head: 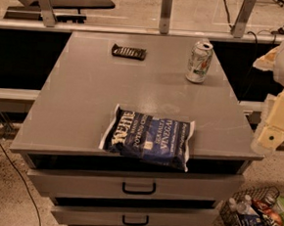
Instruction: Knock 7up can over
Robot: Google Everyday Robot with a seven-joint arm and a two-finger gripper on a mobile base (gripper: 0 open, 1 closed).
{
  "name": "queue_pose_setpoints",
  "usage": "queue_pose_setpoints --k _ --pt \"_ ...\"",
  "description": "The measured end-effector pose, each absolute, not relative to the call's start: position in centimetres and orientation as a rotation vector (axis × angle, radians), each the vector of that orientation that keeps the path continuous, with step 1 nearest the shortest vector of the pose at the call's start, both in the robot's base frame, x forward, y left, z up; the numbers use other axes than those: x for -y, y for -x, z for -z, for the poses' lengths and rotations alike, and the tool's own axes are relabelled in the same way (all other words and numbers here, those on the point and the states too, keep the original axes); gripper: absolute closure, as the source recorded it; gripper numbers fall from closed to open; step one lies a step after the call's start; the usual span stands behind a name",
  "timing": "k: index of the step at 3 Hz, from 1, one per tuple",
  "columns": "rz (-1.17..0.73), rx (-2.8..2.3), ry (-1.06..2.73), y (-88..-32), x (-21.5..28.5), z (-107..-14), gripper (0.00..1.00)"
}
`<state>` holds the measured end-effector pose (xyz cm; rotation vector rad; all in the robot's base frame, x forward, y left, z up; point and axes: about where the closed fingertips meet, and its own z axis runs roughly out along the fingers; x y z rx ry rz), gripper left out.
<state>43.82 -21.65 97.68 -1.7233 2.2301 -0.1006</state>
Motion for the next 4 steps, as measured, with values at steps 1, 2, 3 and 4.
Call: queue_pose_setpoints --k 1,2,3,4 --pt "0.110 -2.219 1.710 -44.1 21.7 -97.9 0.00" --pt "0.126 -2.191 1.663 -47.1 22.2 -97.5 0.00" --pt "0.156 -2.152 1.554 -52.9 23.1 -96.6 0.00" --pt "0.190 -2.114 1.440 -58.3 23.4 -95.5 0.00"
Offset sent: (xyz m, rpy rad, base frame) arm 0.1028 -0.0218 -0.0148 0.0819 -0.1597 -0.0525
